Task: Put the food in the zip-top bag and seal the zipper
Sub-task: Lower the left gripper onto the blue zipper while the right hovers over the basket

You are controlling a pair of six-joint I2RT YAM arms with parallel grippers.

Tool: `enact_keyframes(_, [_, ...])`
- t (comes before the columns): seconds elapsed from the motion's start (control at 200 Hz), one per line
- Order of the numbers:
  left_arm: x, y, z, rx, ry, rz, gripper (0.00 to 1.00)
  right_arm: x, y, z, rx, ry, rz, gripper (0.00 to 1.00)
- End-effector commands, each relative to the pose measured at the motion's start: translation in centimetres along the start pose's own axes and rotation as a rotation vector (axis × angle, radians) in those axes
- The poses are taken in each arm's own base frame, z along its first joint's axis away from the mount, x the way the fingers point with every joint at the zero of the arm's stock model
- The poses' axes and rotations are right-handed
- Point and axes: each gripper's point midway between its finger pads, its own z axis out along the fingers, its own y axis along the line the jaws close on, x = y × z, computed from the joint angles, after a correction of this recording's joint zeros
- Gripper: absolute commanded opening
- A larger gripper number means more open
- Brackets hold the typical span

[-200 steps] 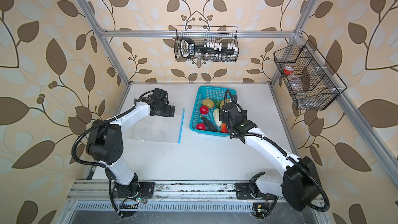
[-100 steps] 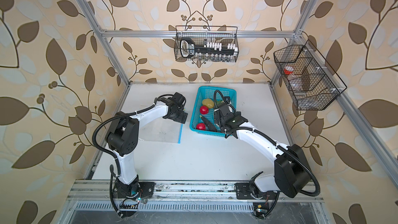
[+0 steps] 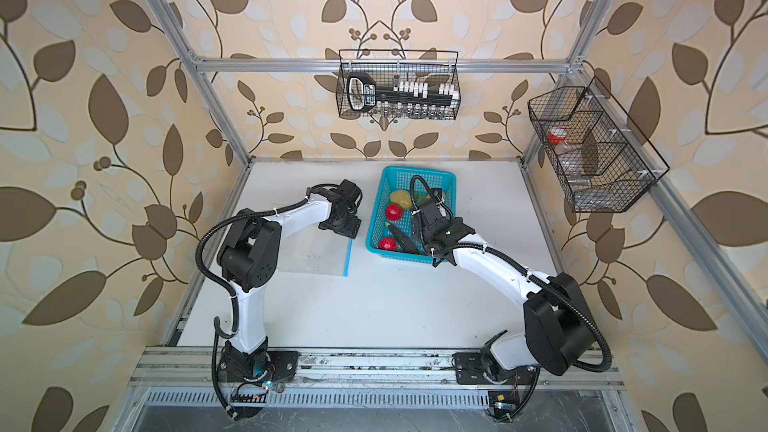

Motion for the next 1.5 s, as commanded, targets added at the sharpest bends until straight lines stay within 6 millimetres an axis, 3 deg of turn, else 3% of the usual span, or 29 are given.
enact_keyframes(0.0, [-0.6,0.0,0.1,-0.029,-0.021,0.028,0.79,-1.0,0.9,-0.1,-0.028,-0.011,0.022,1.0])
enact_keyframes(0.175, [-0.6,0.1,0.6,-0.042,-0.015,0.036,0.74,-1.0,1.0,0.1,-0.03,-0.009,0.018,1.0])
enact_keyframes(0.495, [-0.7,-0.5,0.2,-0.014,-0.012,0.017,0.82,-0.7,1.3,0.4,-0.04,0.001,0.011,1.0])
enact_keyframes(0.625, [-0.5,-0.6,0.4,-0.033,-0.012,0.037,0.79,-0.4,1.4,0.7,-0.039,0.008,0.012,1.0])
enact_keyframes(0.905, [0.3,-0.3,1.2,-0.051,-0.003,0.055,0.51,0.1,1.7,1.1,-0.043,0.025,0.007,1.0])
enact_keyframes(1.255, [1.1,-0.2,2.7,-0.072,0.025,0.061,0.0,0.3,1.8,1.2,-0.043,0.033,0.004,1.0])
enact_keyframes(1.495, [1.1,0.0,2.8,-0.082,0.032,0.056,0.0,0.1,1.6,0.7,-0.048,0.029,0.013,1.0])
